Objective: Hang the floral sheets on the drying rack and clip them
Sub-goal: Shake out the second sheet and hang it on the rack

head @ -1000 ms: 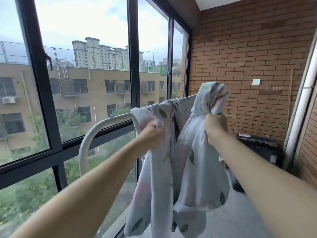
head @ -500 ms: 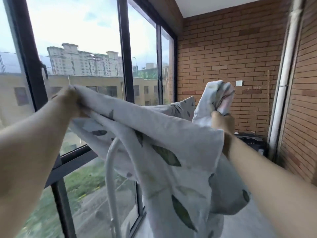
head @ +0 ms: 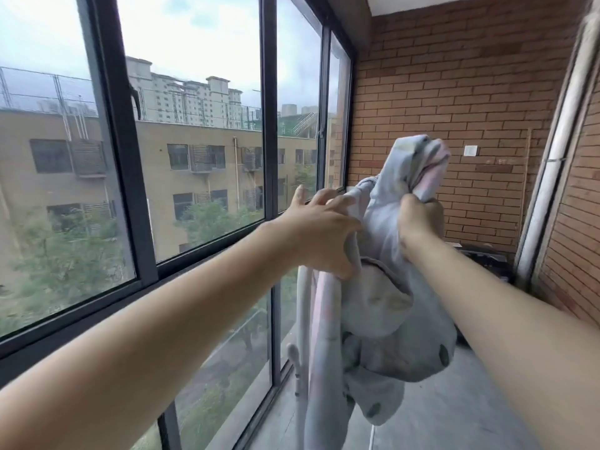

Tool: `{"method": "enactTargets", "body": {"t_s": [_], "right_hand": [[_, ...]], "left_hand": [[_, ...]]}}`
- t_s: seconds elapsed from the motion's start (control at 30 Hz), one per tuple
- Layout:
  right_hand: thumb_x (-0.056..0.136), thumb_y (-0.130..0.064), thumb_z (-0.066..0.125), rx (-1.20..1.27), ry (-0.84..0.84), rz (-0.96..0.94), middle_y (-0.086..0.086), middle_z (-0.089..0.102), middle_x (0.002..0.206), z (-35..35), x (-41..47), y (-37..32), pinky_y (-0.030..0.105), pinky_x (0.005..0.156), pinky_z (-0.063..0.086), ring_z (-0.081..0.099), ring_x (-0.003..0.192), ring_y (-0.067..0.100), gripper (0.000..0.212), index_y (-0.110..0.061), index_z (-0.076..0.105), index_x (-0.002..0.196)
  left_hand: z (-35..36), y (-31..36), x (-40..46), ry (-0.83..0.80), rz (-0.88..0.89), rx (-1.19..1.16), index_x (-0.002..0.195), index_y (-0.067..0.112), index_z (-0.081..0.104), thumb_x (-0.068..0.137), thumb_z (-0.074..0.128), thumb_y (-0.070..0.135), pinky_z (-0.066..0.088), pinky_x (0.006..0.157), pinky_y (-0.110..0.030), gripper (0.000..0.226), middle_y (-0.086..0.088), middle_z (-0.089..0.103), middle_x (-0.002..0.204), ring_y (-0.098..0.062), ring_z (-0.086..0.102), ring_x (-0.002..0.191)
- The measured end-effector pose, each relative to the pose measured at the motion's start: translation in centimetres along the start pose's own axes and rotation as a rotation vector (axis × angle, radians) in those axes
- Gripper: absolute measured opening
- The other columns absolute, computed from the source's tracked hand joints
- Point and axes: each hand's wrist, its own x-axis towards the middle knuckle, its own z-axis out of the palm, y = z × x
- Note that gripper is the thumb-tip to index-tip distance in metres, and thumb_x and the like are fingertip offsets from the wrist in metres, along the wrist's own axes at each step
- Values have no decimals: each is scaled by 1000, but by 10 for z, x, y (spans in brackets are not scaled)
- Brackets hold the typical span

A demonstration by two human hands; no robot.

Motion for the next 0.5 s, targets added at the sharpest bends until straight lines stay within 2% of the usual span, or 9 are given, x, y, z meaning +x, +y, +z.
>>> {"method": "enactTargets", "body": {"t_s": [0.07,0.1,0.13,0.2,0.27,0.3,0.37,0.43,0.5], "right_hand": [[77,-23,48,8,24,10,6,64,92,-1,-2,-1,38,80,53,62,88,33,16,-17,57,88],[77,-23,48,3,31,20,6,63,93,-2,-7,-4,38,81,53,62,89,33,17,-17,58,90],[78,-24,48,5,40,21,6,64,95,0,-6,-5,38,82,53,62,90,33,21,-15,59,94],[78,-25,48,17,42,25,7,65,98,0,-5,-7,37,81,52,62,90,33,30,-12,62,102],[80,-24,49,28,29,28,5,62,94,0,-7,-12,33,76,47,58,86,29,28,-13,62,102],[80,-22,48,37,29,28,4,60,91,-1,-10,-14,31,74,44,57,84,28,24,-15,61,99],[80,-22,48,68,44,30,3,60,89,2,-13,-17,31,72,41,55,81,28,16,-18,57,92],[79,-24,48,84,70,12,2,62,88,5,-17,-22,33,71,44,57,80,29,15,-18,57,89],[76,-27,48,118,88,13,2,66,89,6,-19,-26,36,74,50,61,82,30,16,-19,58,87]], "left_hand": [[1,6,4,28,18,266,121,25,62,85,55,25,33,104,-55,37,-3,39,143,-30,23,136],[2,4,6,65,38,307,120,19,62,90,51,18,44,90,-45,32,-4,49,134,-30,29,130],[3,0,9,115,31,290,122,15,60,92,48,12,45,74,-38,32,-5,55,125,-30,34,125],[1,-7,12,211,-23,161,130,15,48,92,45,4,40,62,-34,41,-8,60,107,-27,47,107],[-7,-15,12,476,-134,-188,115,18,46,87,43,1,43,53,-33,33,-6,58,82,-26,59,79],[-15,-18,10,614,-237,-450,105,15,44,85,42,2,45,50,-33,24,-5,57,76,-26,59,70],[-18,-59,17,831,-489,-930,102,10,44,86,38,4,45,57,-34,17,-4,56,79,-21,55,69],[4,-127,17,877,-713,-1238,106,6,47,82,34,16,47,67,-35,29,-6,58,88,-26,58,80],[56,-180,9,759,-965,-1299,111,1,50,73,32,30,52,71,-38,52,-14,60,93,-32,63,88]]}}
